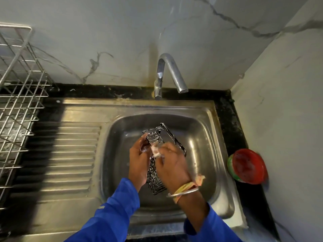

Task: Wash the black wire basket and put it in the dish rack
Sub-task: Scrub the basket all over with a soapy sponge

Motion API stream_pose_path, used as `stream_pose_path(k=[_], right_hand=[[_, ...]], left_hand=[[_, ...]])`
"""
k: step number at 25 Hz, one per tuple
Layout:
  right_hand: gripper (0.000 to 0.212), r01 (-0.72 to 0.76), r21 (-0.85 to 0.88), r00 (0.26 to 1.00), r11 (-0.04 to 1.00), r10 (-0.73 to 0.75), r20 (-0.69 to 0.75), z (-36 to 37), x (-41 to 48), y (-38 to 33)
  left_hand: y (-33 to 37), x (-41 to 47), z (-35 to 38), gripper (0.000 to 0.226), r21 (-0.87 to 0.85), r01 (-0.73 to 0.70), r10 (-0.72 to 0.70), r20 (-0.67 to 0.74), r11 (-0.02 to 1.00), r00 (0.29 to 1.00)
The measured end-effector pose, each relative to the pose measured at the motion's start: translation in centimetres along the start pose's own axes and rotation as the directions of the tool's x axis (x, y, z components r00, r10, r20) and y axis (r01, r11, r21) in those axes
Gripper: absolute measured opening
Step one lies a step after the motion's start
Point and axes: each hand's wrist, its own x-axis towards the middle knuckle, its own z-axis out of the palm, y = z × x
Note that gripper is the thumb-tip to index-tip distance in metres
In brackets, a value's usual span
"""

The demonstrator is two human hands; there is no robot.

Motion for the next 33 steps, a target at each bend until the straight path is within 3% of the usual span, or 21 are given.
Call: stream_pose_path(k=[3, 6, 8, 10, 13, 15, 20, 25, 27, 29, 31, 33], right_hand=[[0.021, -0.192, -0.018, 0.978, 0.981, 0.189, -0.087, -1.9, 0.7, 2.3], [0.022, -0.052, -0.076, 0.998, 0.996, 0.053, 0.016, -2.4, 1.4, 1.5], [0.023, -0.106, -0.183, 0.989, 0.977, 0.123, 0.084, -2.5, 3.6, 2.0], [0.026, -0.188, -0.176, 0.975, 0.966, 0.206, 0.089, -2.1, 6.3, 3.1], [0.024, -0.053, -0.139, 0.976, 0.989, 0.08, 0.2, -0.6, 6.4, 1.5], [0.019, 0.008, -0.133, 0.979, 0.991, 0.019, 0.201, -0.9, 4.5, 1.6], [0.021, -0.12, -0.204, 0.987, 0.971, 0.139, 0.08, -2.4, 6.8, 3.8], [0.018, 0.098, -0.123, 0.974, 0.988, -0.07, 0.216, -1.0, 5.0, 2.1], [0.01, 0.187, -0.101, 0.966, 0.977, -0.164, 0.199, -2.2, 0.9, 2.9], [0.01, 0.099, -0.065, 0.979, 0.993, -0.085, 0.187, -3.7, -1.2, 4.1], [0.013, -0.07, -0.046, 0.997, 0.996, 0.071, 0.027, -4.2, -0.3, 4.9], [0.012, -0.091, -0.002, 0.987, 0.996, 0.09, -0.135, -3.1, 0.7, 3.8]], left_hand=[[-0.2, 0.3, -0.6, 0.04, 0.056, -0.023, 0.023, 0.0, 0.998, 1.0], [-0.5, 0.2, -0.6, 0.037, 0.095, -0.066, 0.061, 0.055, 0.993, 0.997], [-0.6, -0.1, -0.6, 0.037, 0.108, -0.097, 0.09, 0.067, 0.989, 0.994], [-0.6, -0.1, -0.7, 0.043, 0.13, -0.103, 0.095, 0.066, 0.986, 0.993], [-0.8, 0.0, -1.0, 0.043, 0.119, -0.112, 0.105, 0.06, 0.987, 0.993], [-0.9, 0.1, -1.1, 0.038, 0.078, -0.107, 0.104, 0.045, 0.991, 0.994], [-1.1, -0.1, -0.7, 0.042, 0.117, -0.087, 0.085, 0.023, 0.989, 0.996], [-0.4, -0.2, -0.9, 0.034, 0.057, -0.096, 0.097, -0.013, 0.994, 0.995], [0.0, 0.0, -1.6, 0.031, 0.003, -0.074, 0.074, -0.048, 0.997, 0.996], [0.2, 0.2, -2.3, 0.032, -0.026, -0.046, 0.044, -0.084, 0.999, 0.995], [0.2, 0.4, -2.3, 0.034, -0.039, -0.028, 0.024, -0.1, 0.999, 0.995], [0.0, 0.1, -1.6, 0.036, -0.009, -0.019, 0.018, -0.077, 1.0, 0.997]])
